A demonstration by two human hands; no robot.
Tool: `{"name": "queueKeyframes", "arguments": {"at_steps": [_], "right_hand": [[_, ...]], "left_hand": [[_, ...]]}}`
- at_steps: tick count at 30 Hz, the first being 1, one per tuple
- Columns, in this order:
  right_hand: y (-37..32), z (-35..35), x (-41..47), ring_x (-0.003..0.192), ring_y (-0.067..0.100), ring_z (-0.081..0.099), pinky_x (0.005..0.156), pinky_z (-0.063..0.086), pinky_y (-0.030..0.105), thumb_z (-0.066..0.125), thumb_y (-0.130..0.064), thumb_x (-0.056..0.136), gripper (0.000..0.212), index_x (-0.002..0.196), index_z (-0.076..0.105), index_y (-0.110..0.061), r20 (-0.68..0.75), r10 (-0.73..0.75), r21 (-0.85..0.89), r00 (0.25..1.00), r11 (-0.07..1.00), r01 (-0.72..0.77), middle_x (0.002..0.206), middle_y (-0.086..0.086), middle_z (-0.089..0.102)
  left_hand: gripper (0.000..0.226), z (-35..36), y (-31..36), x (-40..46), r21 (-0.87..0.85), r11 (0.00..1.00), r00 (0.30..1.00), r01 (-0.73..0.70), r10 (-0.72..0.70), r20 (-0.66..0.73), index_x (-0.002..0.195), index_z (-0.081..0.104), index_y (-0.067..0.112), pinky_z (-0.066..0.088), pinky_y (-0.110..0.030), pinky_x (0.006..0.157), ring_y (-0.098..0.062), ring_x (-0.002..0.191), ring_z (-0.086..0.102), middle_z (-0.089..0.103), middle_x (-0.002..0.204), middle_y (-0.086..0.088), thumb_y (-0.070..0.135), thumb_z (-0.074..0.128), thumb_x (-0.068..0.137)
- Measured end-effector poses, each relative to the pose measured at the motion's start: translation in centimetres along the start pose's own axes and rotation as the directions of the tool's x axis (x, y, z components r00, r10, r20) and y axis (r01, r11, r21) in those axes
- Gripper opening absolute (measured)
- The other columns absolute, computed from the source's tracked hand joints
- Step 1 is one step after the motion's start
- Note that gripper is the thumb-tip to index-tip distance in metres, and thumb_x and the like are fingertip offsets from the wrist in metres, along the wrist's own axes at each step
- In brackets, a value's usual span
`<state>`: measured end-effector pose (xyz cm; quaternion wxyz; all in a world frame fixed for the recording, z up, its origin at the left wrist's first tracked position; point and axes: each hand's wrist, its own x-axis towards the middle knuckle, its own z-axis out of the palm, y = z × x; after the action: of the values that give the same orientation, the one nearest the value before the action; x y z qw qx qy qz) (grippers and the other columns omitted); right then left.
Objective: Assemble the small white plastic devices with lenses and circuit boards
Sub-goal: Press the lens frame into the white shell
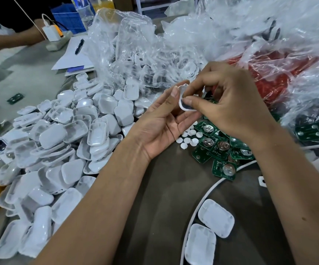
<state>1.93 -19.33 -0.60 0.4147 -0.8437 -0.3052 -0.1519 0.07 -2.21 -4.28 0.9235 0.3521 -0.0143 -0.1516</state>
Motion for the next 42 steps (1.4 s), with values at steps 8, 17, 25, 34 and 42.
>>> {"name": "queueKeyframes", "arguments": {"at_steps": [8,17,25,34,42], "right_hand": [[0.00,-0.58,0.10,0.074,0.009,0.061,0.063,0.052,0.026,0.075,-0.019,0.094,0.005,0.094,0.071,-0.022,-0.195,-0.019,0.117,0.981,0.992,0.043,0.086,-0.004,0.068],[0.20,-0.07,-0.03,0.073,-0.003,0.055,0.067,0.037,0.007,0.082,-0.017,0.087,0.003,0.089,0.080,-0.017,-0.087,-0.013,0.012,0.996,1.000,0.014,0.096,0.000,0.066],[0.20,-0.23,0.11,0.078,-0.001,0.055,0.066,0.036,0.005,0.087,-0.021,0.083,0.009,0.089,0.080,-0.018,-0.056,-0.002,-0.030,0.998,1.000,0.001,0.095,-0.001,0.065],[0.16,-0.21,0.09,0.079,0.011,0.059,0.066,0.038,0.009,0.087,-0.022,0.083,0.009,0.087,0.079,-0.019,-0.041,0.011,-0.022,0.999,1.000,-0.012,0.094,0.001,0.064],[0.17,-0.23,0.11,0.082,0.019,0.062,0.064,0.048,0.025,0.070,-0.021,0.097,0.016,0.094,0.078,-0.008,-0.161,-0.023,0.062,0.987,0.998,0.034,0.094,0.006,0.063]], "left_hand": [[0.038,0.32,0.06,0.00,-0.023,1.000,1.000,0.016,-0.016,-0.013,0.122,0.067,0.014,0.063,-0.031,0.074,-0.023,0.094,0.075,0.071,0.115,-0.010,0.028,0.064,0.087],[0.039,0.38,0.14,0.00,-0.040,0.999,1.000,0.004,-0.005,-0.005,0.124,0.067,0.019,0.062,-0.029,0.085,-0.020,0.093,0.073,0.068,0.120,-0.011,0.030,0.063,0.088],[0.037,0.08,-0.05,0.03,0.015,1.000,1.000,-0.011,0.011,0.002,0.125,0.068,0.017,0.061,-0.035,0.090,-0.022,0.095,0.073,0.071,0.114,-0.010,0.026,0.063,0.089],[0.039,0.06,-0.09,0.10,0.003,1.000,1.000,-0.020,0.020,0.008,0.126,0.066,0.015,0.061,-0.036,0.090,-0.024,0.096,0.073,0.069,0.119,-0.013,0.024,0.064,0.088],[0.030,-0.10,0.00,0.26,-0.090,0.996,0.999,-0.012,0.015,0.032,0.120,0.070,0.013,0.063,-0.036,0.086,-0.026,0.097,0.075,0.074,0.112,-0.013,0.023,0.062,0.092]]}}
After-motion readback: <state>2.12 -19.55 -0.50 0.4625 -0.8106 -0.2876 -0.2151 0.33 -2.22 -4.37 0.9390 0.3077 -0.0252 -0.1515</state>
